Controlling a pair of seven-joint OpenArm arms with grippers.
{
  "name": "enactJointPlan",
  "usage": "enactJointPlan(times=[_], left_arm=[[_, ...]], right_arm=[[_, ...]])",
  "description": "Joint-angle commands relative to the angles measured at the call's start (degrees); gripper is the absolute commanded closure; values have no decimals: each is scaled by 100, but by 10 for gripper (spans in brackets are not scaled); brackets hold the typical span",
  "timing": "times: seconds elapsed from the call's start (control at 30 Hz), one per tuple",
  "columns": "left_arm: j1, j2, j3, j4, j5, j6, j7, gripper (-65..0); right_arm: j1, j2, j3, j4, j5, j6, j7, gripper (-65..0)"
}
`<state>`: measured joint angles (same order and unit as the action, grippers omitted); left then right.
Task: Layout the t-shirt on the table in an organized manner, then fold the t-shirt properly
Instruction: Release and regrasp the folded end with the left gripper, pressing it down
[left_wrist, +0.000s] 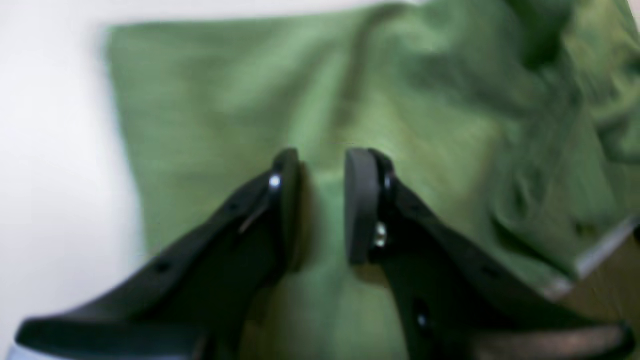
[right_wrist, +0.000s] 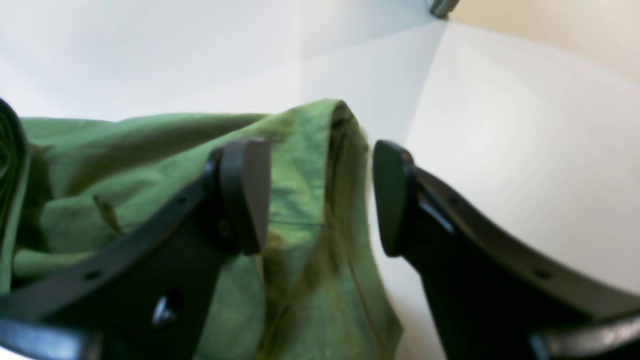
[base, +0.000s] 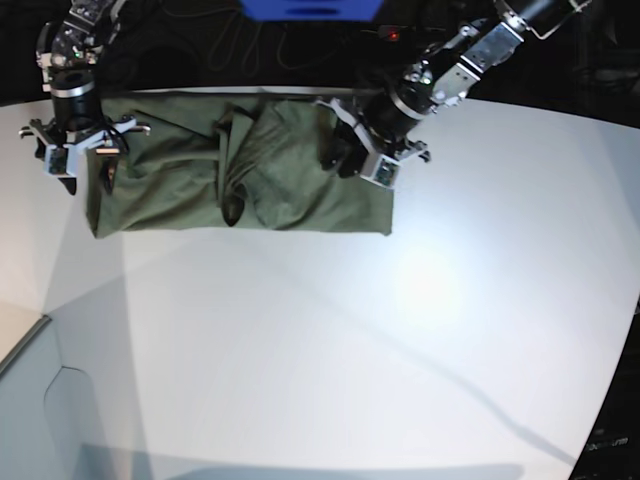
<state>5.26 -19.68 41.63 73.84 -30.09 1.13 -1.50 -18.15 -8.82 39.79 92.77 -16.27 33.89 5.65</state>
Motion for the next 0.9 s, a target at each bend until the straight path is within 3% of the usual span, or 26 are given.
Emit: enactJointPlan(times=[0.0,0.27,0.43,0.77,0.87], left_arm=[[-99,56,202,57,6,-55,-101,-153],[-741,223,1600,13,15,-20,-101,-153],[-1058,232,1996,49,-2,-47,-110,-153],[-1418,1480,2066,-874,6,-64,-118,-156],[-1427,1683,2066,-1085,6,-64,-127,-156]], right_arm=[[9,16,8,81,84,44,169,-329],[9,25,8,81,84,44,169,-329],[9,25,8,81,84,44,169,-329],[-9,25,8,81,84,44,169,-329],[-18,25,17,81,84,44,169,-329]])
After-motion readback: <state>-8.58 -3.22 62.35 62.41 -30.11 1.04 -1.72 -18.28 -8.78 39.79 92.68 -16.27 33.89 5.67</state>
